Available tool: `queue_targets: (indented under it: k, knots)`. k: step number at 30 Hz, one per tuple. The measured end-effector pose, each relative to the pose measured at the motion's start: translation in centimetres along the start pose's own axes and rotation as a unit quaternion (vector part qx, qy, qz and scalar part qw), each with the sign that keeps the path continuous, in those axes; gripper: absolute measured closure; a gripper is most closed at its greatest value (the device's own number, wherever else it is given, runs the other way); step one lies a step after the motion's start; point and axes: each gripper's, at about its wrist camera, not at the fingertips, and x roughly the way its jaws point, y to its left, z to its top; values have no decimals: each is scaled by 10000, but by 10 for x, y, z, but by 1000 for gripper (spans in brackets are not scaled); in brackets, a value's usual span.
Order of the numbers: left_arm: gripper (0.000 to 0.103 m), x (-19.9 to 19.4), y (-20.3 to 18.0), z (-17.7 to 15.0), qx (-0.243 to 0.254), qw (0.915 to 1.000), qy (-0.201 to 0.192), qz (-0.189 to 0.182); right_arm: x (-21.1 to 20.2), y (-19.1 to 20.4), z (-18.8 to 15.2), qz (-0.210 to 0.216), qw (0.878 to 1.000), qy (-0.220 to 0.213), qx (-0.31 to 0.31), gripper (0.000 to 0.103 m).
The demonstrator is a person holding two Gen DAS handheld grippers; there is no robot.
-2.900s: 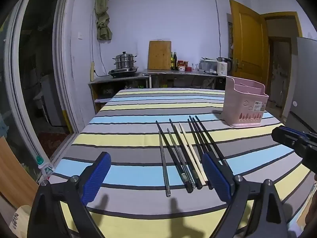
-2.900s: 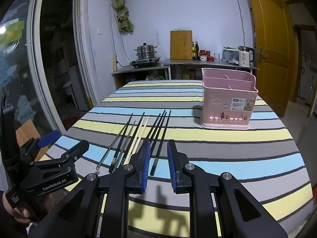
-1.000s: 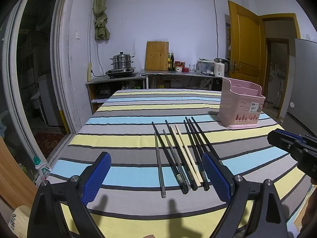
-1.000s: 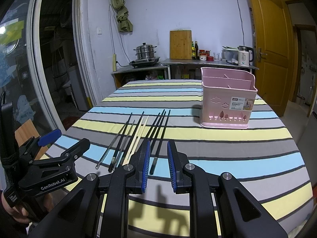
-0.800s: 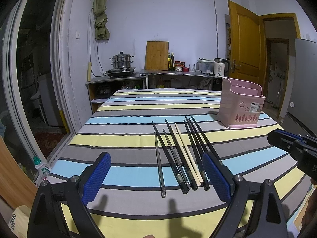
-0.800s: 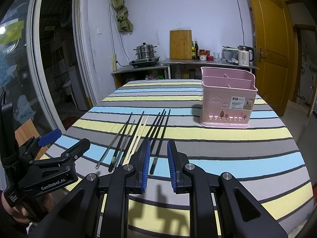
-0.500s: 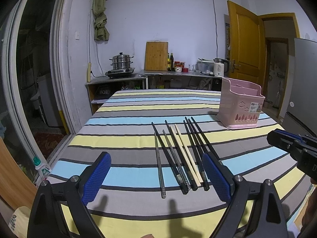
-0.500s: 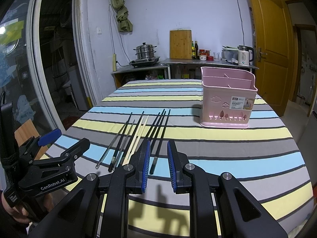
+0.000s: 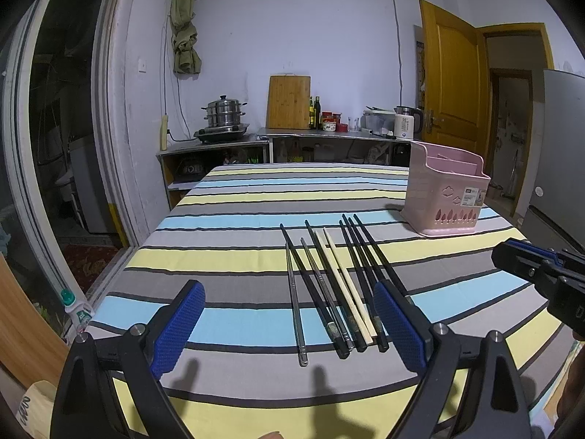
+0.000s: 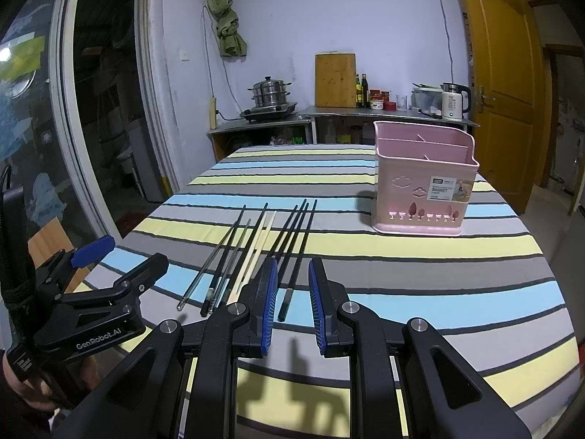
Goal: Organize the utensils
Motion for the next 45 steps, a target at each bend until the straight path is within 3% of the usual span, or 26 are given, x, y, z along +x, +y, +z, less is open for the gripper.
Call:
queue_targets:
  k: [11, 22, 28, 38, 45]
  knots:
    - [9, 9, 3, -3, 5, 9999, 104, -25, 7, -1, 2, 62, 10000, 76, -15, 85]
    - [14, 57, 17, -2, -114, 9967, 778, -203, 26, -1, 9, 229, 9994, 260, -41, 85]
    - [20, 87, 28, 5, -232, 9922, 1169, -365, 42, 0, 14, 324, 9988, 363, -33, 85]
    - [44, 142, 37, 8, -414, 9780, 2002, -417, 61, 4, 19, 439, 9979, 480, -67, 85]
    - [53, 159, 35, 17, -227, 9769, 2096, -355, 75, 4, 22, 504, 9967, 641, -43, 85]
